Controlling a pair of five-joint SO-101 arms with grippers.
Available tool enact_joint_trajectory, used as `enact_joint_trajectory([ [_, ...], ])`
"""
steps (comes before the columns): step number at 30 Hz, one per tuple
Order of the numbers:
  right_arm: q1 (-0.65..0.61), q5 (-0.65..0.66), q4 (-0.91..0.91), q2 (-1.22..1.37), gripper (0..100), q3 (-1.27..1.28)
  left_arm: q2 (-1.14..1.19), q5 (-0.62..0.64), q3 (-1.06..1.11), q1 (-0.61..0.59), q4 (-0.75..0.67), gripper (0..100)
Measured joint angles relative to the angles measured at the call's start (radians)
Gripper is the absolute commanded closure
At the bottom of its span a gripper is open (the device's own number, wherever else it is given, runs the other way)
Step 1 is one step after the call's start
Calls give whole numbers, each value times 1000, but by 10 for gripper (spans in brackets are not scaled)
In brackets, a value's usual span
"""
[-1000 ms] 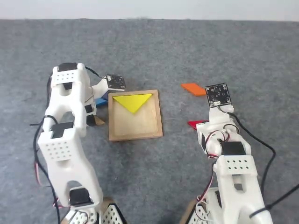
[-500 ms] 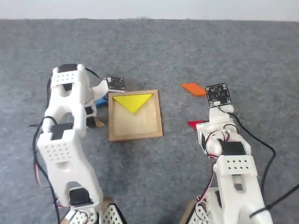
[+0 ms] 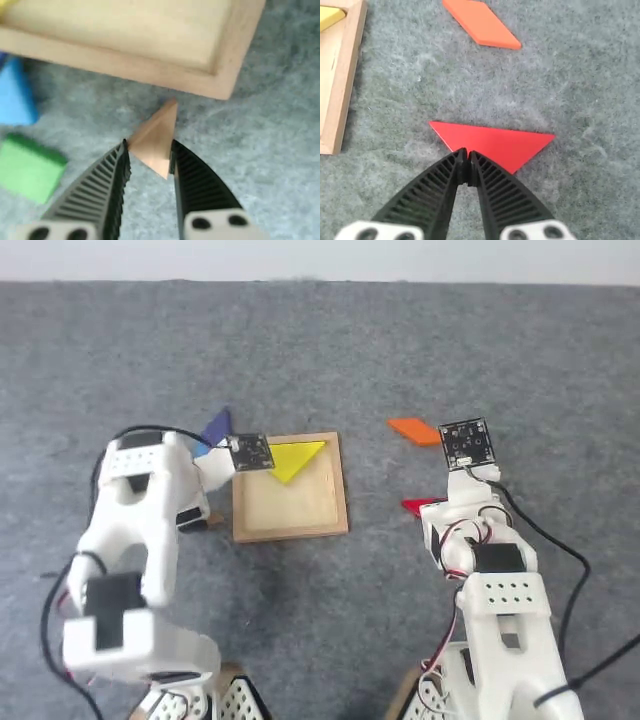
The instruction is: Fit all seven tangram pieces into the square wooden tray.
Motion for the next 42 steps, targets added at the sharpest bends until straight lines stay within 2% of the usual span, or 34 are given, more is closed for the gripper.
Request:
enact_joint_trajectory([
  [5, 0, 0, 0, 0, 989, 0, -181, 91, 123, 0, -106, 988],
  [11, 0, 0, 0, 0, 989, 0, -365, 173, 187, 54, -124, 988],
  [21, 0, 0, 0, 0, 989, 0, -423, 333, 221, 364, -124, 988],
  [25, 0, 0, 0, 0, 989, 0, -428, 394, 258, 428, -187, 987],
  [33, 0, 0, 0, 0, 989, 0, -428, 413, 543, 433, -554, 987],
  [37, 0, 0, 0, 0, 989, 0, -428, 411, 559, 433, -597, 985],
  [42, 0, 0, 0, 0, 989, 0, -428, 338, 568, 423, -608, 984],
])
